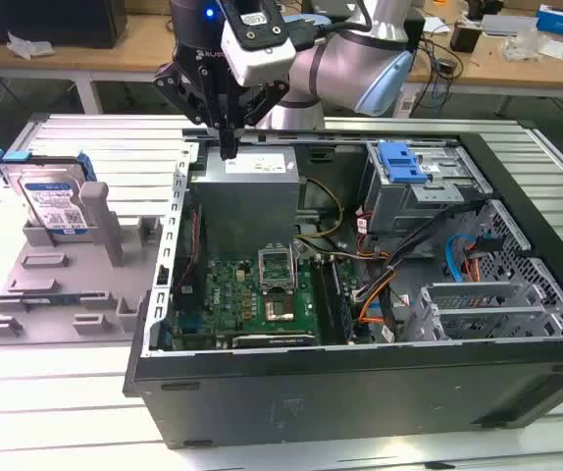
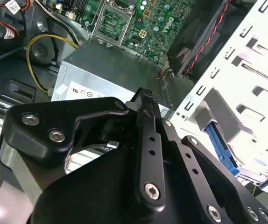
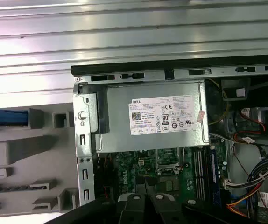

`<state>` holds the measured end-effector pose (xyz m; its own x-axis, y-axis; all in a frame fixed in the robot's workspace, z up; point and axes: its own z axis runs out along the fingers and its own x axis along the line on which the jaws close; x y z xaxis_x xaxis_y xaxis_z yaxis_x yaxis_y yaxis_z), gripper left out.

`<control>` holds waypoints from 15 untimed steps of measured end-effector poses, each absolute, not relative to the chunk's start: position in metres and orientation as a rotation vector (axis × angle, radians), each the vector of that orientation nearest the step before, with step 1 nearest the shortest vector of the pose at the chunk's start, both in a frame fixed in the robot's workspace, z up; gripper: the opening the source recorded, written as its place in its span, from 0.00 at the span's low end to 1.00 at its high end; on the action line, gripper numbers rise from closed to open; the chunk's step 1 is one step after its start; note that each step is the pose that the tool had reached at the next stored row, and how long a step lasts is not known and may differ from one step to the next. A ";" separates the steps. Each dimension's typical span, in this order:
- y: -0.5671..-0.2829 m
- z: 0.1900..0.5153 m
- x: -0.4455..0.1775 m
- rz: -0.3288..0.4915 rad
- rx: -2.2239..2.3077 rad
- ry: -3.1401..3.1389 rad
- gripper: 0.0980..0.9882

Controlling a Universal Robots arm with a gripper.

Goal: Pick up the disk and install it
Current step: 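Reach for the disk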

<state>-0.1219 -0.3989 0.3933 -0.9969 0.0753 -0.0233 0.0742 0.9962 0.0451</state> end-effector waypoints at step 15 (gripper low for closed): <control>-0.385 0.391 -0.154 0.069 0.117 3.114 0.01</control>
<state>-0.1544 -0.3845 0.3911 -0.9969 0.0753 -0.0233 0.0742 0.9962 0.0450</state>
